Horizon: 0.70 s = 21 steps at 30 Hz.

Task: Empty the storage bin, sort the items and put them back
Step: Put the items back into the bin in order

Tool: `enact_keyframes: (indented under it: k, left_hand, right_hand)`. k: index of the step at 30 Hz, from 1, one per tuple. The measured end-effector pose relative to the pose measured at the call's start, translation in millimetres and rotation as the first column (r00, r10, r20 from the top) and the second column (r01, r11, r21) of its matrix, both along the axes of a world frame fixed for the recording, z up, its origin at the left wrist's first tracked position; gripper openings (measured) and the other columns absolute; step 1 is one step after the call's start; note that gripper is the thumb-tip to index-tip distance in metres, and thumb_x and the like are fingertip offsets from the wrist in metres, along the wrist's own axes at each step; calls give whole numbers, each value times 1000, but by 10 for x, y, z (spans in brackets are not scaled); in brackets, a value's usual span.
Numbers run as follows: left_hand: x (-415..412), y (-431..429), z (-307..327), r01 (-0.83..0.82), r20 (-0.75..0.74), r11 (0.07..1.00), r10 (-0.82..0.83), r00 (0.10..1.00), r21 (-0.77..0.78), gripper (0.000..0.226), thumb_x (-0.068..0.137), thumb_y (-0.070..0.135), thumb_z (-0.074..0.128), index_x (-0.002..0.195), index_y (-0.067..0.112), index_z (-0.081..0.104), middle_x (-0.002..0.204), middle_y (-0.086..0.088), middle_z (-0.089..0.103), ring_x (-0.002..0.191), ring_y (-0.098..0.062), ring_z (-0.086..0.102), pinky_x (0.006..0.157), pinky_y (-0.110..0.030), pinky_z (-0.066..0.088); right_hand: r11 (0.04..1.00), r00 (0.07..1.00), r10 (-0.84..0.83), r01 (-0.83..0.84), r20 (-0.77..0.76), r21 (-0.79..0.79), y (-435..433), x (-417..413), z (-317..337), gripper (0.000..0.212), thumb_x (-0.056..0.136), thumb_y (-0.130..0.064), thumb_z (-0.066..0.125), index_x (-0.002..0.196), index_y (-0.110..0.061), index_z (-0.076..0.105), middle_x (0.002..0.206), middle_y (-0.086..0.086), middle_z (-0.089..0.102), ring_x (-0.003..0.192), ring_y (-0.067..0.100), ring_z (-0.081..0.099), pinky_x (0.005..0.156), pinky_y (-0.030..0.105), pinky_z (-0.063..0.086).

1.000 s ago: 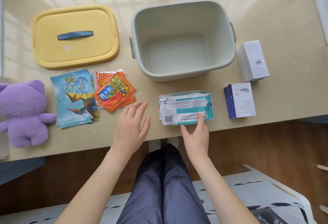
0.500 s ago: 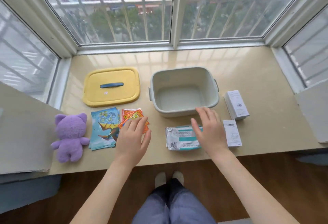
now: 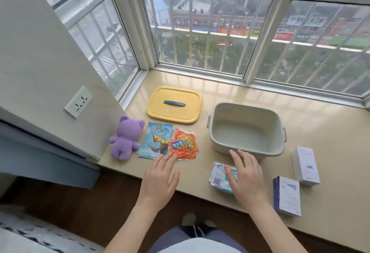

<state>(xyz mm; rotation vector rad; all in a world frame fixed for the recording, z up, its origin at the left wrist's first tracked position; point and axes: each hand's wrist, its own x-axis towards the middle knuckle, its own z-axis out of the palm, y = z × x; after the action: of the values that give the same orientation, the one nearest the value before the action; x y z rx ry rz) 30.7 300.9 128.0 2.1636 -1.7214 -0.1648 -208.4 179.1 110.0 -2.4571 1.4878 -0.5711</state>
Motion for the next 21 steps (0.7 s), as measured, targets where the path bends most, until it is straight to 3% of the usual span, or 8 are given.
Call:
enact_keyframes:
  k: [5,9,13,21]
  left_hand:
    - [43,13,201,-95,-20,995,95,995,-29,47,94,37,42,128,10,58,122,-7,62,113,-25,57,90,-39,51]
    - [202,10,341,-141,20,987,143,989,-77,47,94,37,42,126,9,60,121,-7,63,112,-23,56,94,-36,46]
    - [454,41,332,-165,38,980,170,985,-116,44,94,35,44,125,8,60,118,-7,64,109,-21,57,92,-34,46]
    - [1076,229,-64,-97,-26,995,97,995,27,46,94,38,43,126,9,60,118,-6,64,108,-22,59,86,-38,52]
  right_hand:
    - [991,991,127,-129,44,42,-70,182,145,49,92,-39,44,124,-7,63,115,9,63,108,28,56,89,42,48]
    - [983,981,179,-181,70,27,-177,373,250,49,94,-39,42,124,-6,62,113,10,62,106,29,55,88,43,49]
    - [985,981,173,-174,84,7,-205,551,263,50,94,-38,42,125,-4,61,113,13,62,107,32,55,91,45,48]
    - [993,998,69,-68,-4,95,96,1033,-6,51,92,-39,40,124,-5,62,115,11,64,106,30,56,88,43,49]
